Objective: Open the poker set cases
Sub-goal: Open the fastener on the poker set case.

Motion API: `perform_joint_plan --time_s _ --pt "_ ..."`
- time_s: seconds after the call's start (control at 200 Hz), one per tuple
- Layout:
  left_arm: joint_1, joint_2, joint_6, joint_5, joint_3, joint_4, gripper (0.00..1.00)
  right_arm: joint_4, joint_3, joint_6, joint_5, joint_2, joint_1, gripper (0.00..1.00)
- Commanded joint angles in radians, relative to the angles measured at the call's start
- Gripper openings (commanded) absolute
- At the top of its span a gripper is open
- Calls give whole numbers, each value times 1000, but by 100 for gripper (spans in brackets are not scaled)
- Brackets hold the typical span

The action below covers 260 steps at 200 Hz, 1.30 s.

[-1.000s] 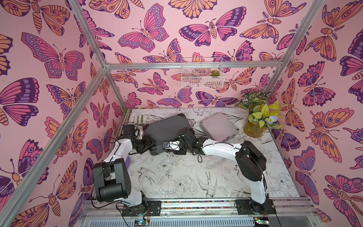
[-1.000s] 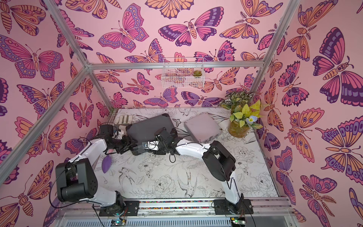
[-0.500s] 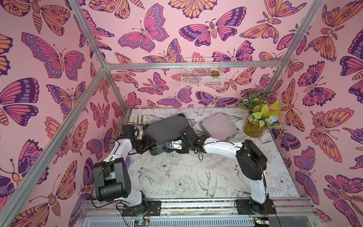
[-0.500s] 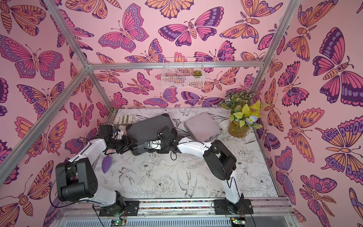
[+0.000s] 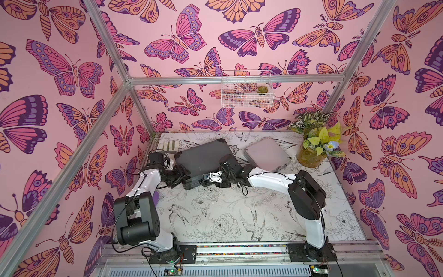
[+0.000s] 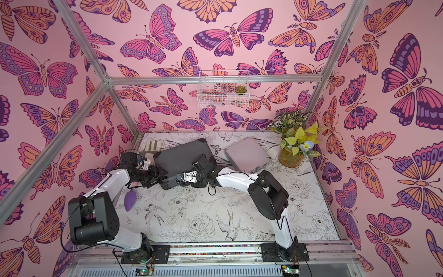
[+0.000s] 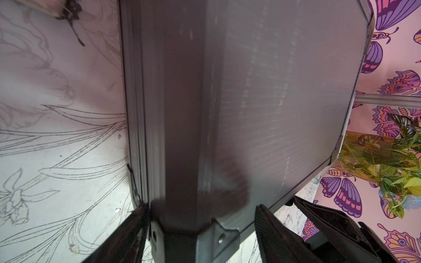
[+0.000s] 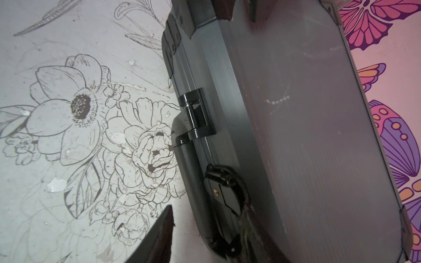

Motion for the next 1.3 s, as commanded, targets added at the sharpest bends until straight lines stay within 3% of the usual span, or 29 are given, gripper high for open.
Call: perform_joint_plan --time_s 0.0,0.661,1.297 --pt "-16 32 4 86 -3 28 75 -24 -7 -21 -33 24 5 46" --pt "-12 42 0 92 2 27 75 -83 -53 -131 -14 26 26 25" --pt "-10 48 -3 94 3 28 75 -129 -132 -161 -21 5 61 21"
